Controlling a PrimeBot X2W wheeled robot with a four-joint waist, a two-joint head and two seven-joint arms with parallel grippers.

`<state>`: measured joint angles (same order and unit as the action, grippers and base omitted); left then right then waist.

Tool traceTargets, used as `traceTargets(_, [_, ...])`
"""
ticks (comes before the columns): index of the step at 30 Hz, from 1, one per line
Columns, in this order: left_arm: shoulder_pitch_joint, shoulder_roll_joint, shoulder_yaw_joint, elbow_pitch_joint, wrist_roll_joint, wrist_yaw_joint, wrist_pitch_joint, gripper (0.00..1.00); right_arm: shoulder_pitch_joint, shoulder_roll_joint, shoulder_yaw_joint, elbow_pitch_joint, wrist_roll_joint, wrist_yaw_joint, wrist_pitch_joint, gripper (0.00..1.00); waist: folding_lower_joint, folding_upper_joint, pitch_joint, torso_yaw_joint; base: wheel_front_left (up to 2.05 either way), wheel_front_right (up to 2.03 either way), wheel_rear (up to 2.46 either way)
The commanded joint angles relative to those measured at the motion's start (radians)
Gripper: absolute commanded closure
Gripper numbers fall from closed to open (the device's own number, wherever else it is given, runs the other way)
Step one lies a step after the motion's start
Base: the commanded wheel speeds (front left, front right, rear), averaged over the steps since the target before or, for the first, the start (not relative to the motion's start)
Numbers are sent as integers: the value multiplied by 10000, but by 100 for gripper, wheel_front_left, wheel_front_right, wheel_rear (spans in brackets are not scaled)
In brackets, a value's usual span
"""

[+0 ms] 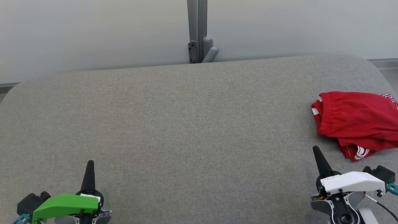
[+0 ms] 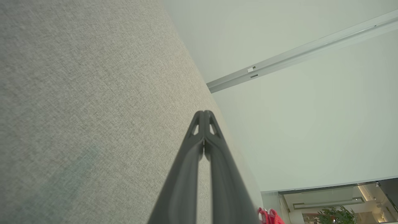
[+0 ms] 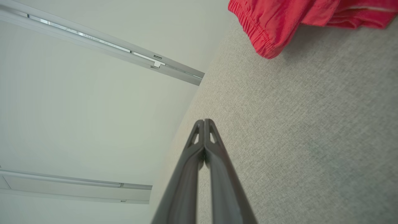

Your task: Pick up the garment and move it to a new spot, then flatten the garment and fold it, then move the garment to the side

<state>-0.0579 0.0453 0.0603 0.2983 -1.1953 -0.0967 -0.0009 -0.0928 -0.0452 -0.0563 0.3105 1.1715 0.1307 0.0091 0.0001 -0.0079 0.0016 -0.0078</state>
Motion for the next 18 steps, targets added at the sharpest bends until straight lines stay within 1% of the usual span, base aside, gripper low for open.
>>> traceTargets(1, [-262,54,57,-105,-280,-61,71,100,-208,-54,-70,-145,284,3,90,100,-1,46,0,3,0,0,0])
traceTargets(18, [-392,63,244,-289,-1761,-190,450,100,-242,-62,-285,-322,1853,3,501,100,-1,57,6,28,0,0,0])
